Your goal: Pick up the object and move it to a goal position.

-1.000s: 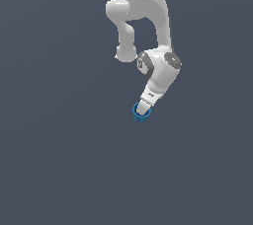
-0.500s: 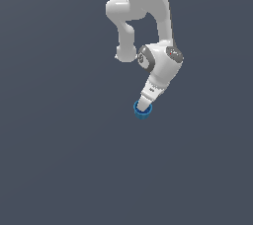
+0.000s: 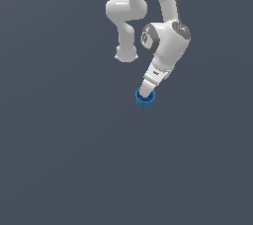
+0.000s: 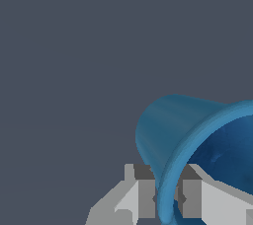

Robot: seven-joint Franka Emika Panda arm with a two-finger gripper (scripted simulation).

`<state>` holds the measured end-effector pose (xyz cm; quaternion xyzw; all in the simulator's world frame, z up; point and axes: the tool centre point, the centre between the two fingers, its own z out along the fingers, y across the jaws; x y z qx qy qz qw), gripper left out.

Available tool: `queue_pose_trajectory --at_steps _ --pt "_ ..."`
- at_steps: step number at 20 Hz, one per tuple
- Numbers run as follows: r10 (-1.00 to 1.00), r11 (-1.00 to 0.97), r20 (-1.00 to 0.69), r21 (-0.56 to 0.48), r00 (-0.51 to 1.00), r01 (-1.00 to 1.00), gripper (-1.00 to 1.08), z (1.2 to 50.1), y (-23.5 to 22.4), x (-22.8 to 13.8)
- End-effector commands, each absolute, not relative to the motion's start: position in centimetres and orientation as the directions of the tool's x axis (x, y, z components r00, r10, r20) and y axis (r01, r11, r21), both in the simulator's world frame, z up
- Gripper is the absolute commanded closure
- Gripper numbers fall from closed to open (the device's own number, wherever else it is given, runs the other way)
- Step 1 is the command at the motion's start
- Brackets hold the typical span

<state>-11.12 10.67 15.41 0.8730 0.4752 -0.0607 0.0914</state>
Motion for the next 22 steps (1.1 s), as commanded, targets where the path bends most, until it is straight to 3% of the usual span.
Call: queue_pose_trajectory --at_steps 1,22 --pt "0.819 -0.531 -0.190 0.103 0.541 0.841 1.08 17.9 10.9 -11.8" --pt "0.820 -0.531 -0.189 0.102 0.541 0.841 1.08 37.8 12.6 -17.1"
